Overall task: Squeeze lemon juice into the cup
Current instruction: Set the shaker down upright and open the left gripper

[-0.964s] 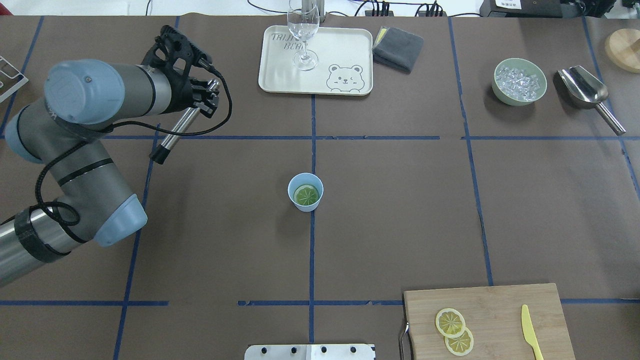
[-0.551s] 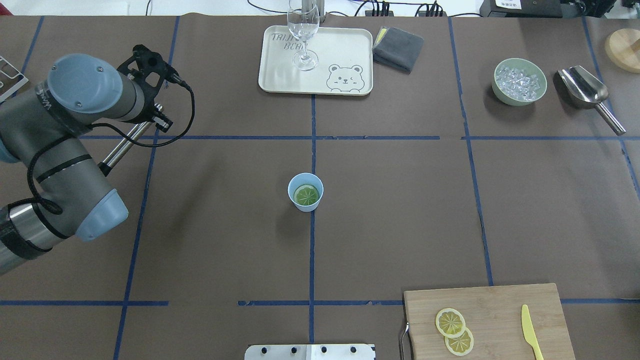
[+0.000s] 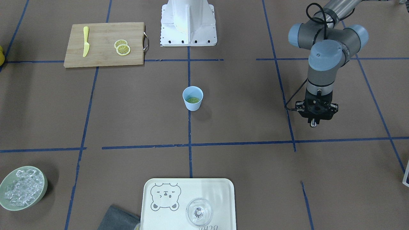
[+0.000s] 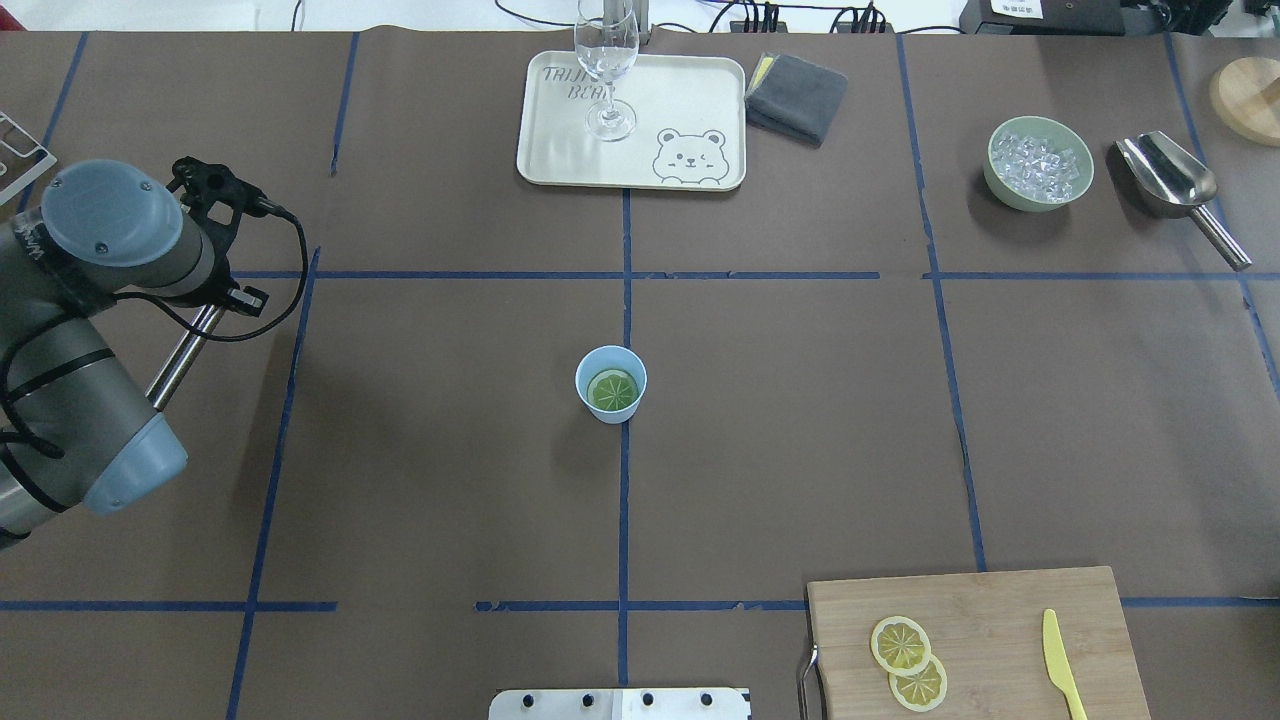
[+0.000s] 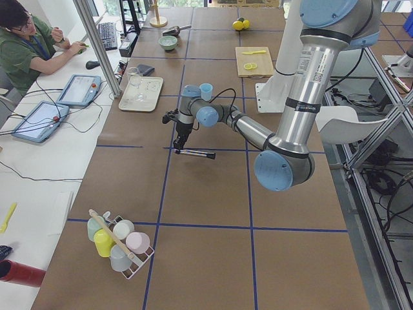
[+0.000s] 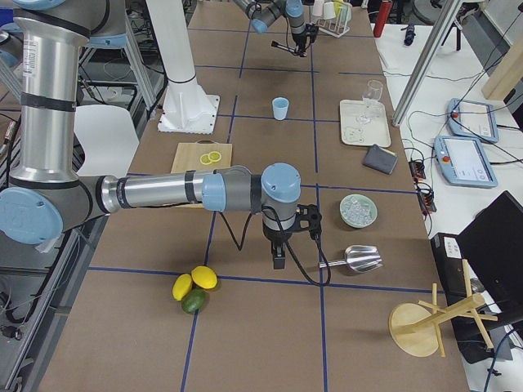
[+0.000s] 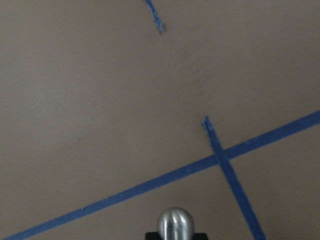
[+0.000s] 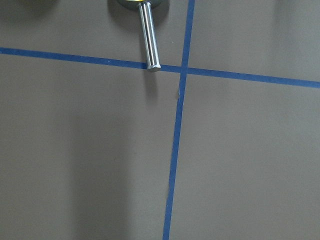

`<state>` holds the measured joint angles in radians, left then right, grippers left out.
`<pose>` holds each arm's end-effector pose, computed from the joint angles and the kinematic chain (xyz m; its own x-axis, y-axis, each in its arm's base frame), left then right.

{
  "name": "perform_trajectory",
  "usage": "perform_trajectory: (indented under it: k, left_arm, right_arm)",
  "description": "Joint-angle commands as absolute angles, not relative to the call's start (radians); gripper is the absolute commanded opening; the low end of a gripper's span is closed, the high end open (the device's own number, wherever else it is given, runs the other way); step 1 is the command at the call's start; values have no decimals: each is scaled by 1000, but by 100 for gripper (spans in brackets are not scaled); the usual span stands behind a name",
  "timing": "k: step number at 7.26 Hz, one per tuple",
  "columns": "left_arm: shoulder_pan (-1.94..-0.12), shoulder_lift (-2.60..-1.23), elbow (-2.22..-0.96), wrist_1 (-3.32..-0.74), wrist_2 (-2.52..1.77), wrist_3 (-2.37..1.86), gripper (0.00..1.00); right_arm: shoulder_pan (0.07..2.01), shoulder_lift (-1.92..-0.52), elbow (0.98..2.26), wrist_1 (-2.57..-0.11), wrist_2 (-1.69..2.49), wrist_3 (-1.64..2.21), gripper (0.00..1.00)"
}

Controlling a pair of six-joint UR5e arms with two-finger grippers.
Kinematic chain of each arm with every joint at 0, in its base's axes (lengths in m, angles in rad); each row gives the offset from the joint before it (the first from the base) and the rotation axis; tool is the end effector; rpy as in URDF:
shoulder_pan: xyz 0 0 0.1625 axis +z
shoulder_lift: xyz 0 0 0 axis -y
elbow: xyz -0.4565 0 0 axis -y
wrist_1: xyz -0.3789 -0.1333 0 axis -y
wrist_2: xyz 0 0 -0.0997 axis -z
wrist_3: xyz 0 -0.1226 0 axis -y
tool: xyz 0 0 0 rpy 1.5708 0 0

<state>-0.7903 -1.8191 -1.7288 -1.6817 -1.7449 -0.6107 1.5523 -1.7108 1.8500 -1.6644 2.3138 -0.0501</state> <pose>0.3472 -0.5099 0.5109 0.8747 0.2634 -0.4069 -0.1343 0.9383 0.3187 0.0427 -0.4161 0.6476 0.7339 -0.0944 0.6727 0.0553 0.9953 0.0794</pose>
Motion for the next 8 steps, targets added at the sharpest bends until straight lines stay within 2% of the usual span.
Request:
perform_trajectory:
  k: [1,4,6,7,8]
  left_arm:
    - [-795,-1789,-1724,-1735,-1816,-797,0]
    - [-793,-1740,-1656,-1903,-1815,-833,0]
    - [-792,-1740,-1643,-1908,-1815,-830,0]
    - [-793,-1736,-1641,-1910,-1813,-828,97]
    - [-792,-1738,-1641,-1910,-1813,-825,100]
  right_arm:
    - [1552,-1706,1851,-1664,2313,-51,100]
    - [1552,-1704,1848,-1643,2309,-49,100]
    - [1552,-1704,1848,-1643,2309,-51,100]
    - [1552,-1703,1850,-1643,2309,-51,100]
    - [1552,-1703,1850,-1643,2309,-51,100]
